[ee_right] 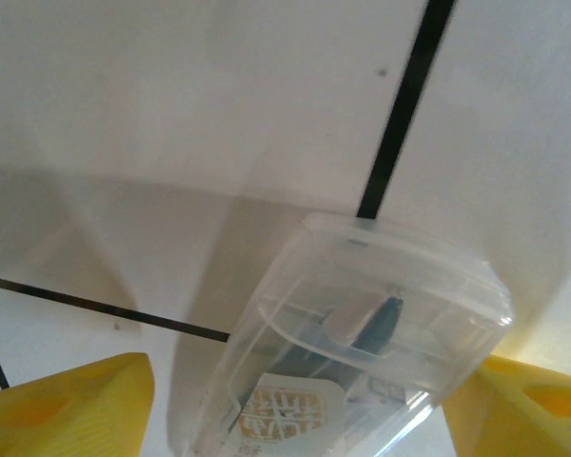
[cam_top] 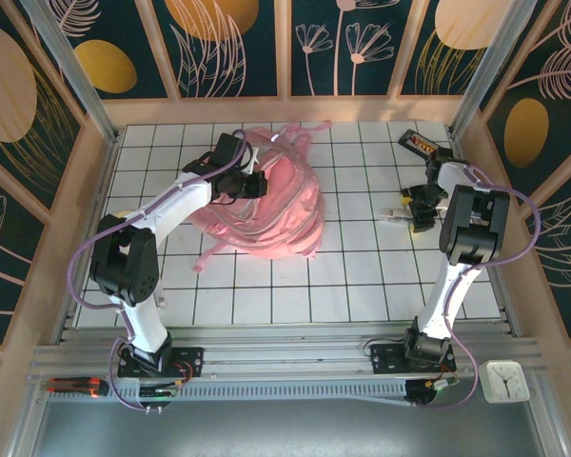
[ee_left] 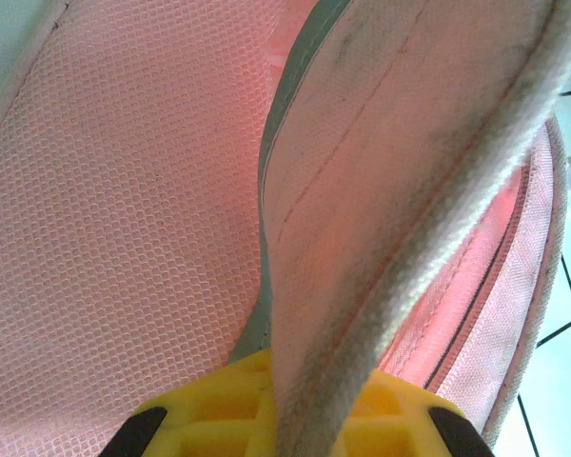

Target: Pack books, pencil case, and school supplies into a backpack

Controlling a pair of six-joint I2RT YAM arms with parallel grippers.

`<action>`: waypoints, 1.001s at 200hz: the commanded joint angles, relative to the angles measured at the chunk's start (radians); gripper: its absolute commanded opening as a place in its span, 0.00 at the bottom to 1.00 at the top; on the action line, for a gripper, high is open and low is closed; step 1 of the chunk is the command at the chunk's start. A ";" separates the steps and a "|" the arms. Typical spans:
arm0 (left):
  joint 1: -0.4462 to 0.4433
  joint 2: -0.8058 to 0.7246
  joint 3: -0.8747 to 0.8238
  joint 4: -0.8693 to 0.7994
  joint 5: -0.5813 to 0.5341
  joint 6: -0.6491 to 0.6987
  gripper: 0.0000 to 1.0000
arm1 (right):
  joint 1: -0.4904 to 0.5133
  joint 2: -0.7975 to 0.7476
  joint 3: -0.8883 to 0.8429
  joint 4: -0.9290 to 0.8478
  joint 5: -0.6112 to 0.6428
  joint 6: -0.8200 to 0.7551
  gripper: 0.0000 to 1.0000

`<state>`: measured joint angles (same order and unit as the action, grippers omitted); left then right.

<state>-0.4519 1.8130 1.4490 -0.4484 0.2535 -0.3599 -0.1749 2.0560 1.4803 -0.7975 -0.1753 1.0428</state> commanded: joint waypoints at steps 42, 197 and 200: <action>-0.007 0.009 -0.006 0.062 0.029 0.017 0.00 | 0.036 0.000 -0.011 0.015 -0.031 -0.097 0.64; -0.007 -0.044 -0.074 0.083 0.024 0.010 0.00 | 0.482 0.102 0.197 -0.177 -0.006 -0.868 0.52; -0.007 -0.047 -0.075 0.080 0.024 0.012 0.00 | 0.487 0.100 0.191 -0.175 -0.001 -0.883 0.51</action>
<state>-0.4519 1.8011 1.3930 -0.3912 0.2577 -0.3607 0.2794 2.1414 1.7023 -0.8989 -0.2501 0.3290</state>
